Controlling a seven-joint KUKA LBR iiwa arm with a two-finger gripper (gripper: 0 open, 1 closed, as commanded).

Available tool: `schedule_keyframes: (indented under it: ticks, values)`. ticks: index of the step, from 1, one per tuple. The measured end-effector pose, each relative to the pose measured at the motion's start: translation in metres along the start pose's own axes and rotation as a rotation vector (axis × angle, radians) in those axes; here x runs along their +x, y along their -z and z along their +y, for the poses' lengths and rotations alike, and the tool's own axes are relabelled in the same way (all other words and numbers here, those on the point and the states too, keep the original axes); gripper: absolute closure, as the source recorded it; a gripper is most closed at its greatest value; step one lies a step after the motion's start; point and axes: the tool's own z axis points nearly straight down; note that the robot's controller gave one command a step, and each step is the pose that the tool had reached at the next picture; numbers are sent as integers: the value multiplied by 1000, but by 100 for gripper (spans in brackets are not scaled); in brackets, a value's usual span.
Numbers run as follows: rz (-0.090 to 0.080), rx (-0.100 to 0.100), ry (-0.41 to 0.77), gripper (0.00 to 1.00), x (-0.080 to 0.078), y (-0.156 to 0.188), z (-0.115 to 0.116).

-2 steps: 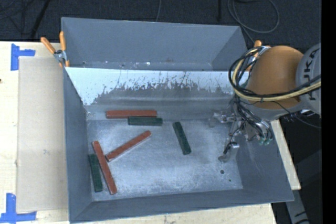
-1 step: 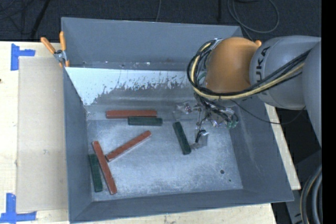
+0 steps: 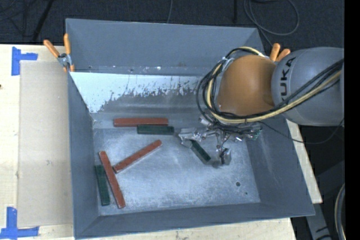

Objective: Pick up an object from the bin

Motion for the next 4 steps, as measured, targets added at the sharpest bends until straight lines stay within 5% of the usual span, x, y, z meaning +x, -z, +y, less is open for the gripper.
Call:
schedule_keyframes:
  ticks: [1, 2, 3, 4]
  values:
    - [-2, 1, -140, 0, -11, 21, -28]
    - [1, -2, -329, 0, -1, 13, -14]
    - [2, -2, -114, 0, 17, 53, 52]
    - [-3, 1, -155, 0, 25, -2, 4]
